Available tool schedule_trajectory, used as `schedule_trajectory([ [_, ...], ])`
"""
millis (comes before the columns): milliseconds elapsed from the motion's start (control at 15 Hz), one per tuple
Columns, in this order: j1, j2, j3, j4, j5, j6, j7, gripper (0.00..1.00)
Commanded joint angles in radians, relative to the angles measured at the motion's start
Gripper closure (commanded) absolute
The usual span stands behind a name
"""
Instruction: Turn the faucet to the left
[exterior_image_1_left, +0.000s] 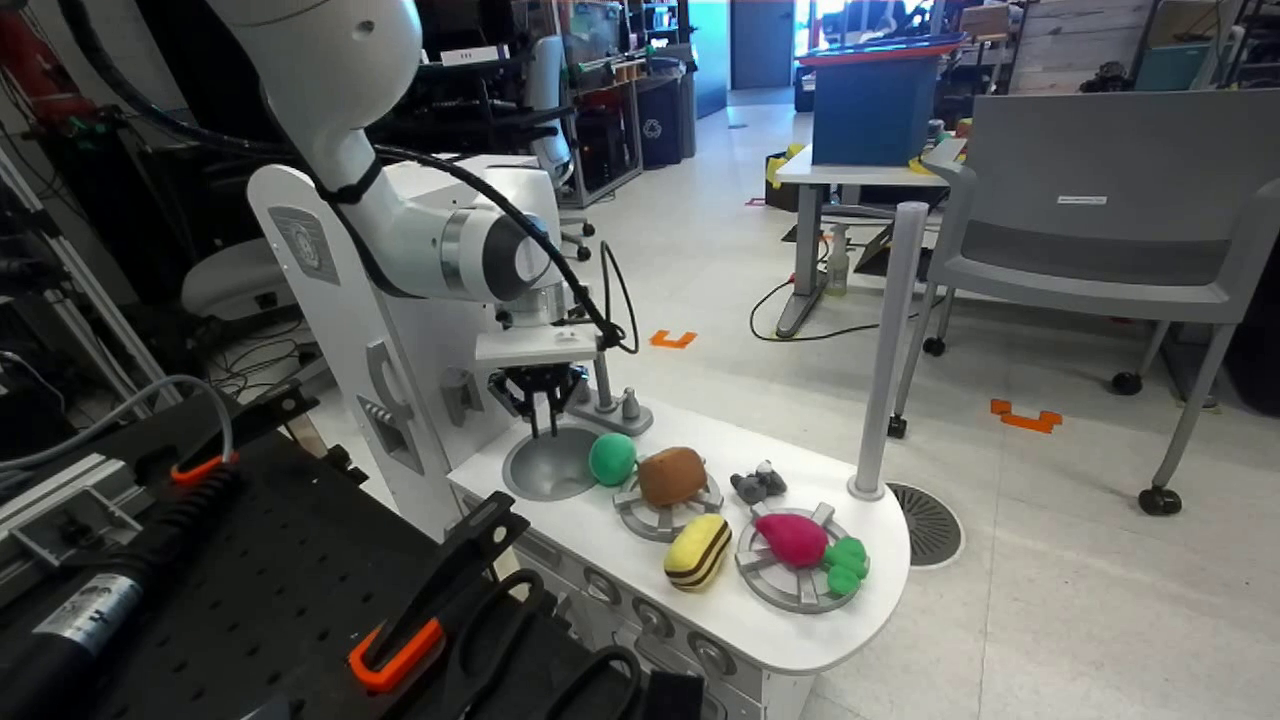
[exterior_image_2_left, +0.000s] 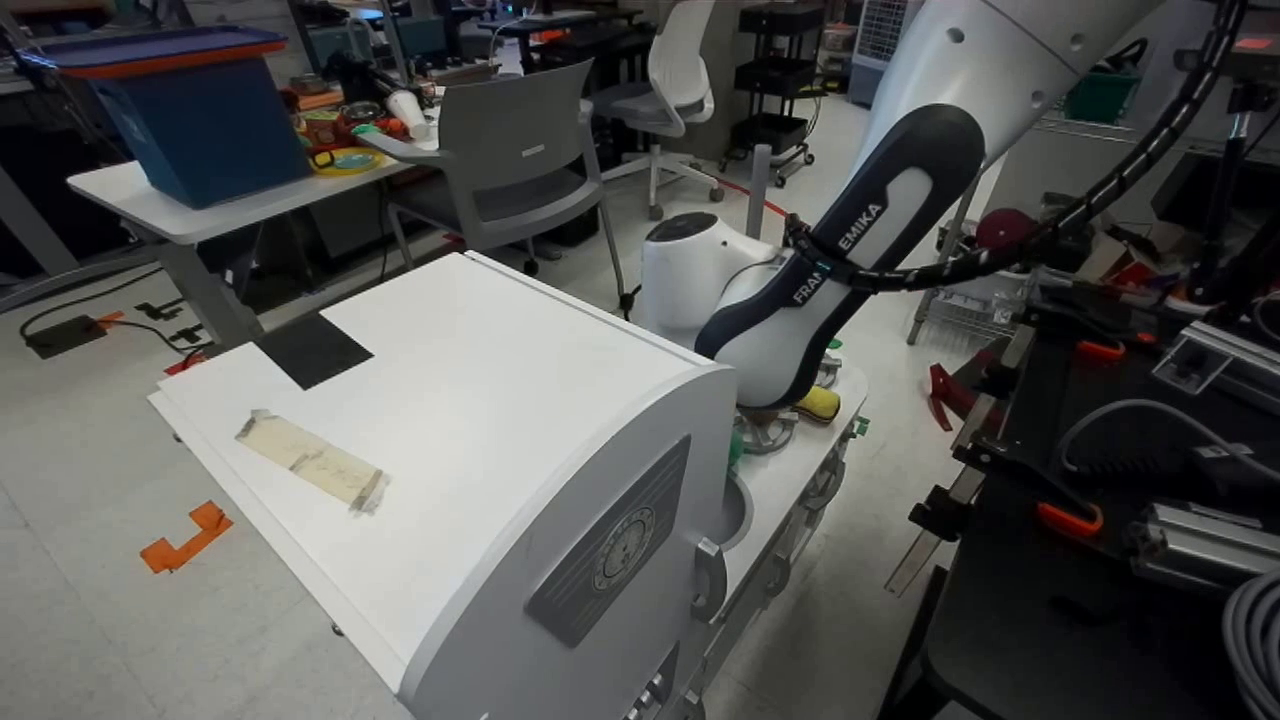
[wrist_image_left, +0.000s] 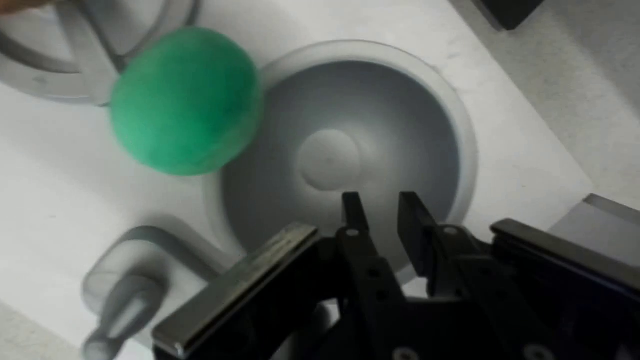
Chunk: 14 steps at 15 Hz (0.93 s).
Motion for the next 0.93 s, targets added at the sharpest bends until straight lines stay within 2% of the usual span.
schedule_trajectory([
  [0,0.017,-0.022,0.060,-0.039,0.058,-0.005,0.038,0.94],
  [133,0.010,-0.032,0.076,-0.063,0.069,0.022,0.030,0.94],
  [200,0.003,-0.036,0.071,-0.067,0.069,0.025,0.027,0.65],
  [267,-0.004,-0.041,0.070,-0.070,0.071,0.021,0.029,0.47],
  [467,0.009,-0.093,0.028,-0.108,0.075,-0.005,0.106,0.27],
  [667,0.015,-0.215,-0.024,-0.200,0.086,-0.106,0.225,0.06],
  [733,0.016,-0.258,-0.041,-0.226,0.089,-0.135,0.264,0.01],
  [867,0.017,-0.342,-0.070,-0.265,0.103,-0.207,0.342,0.00],
])
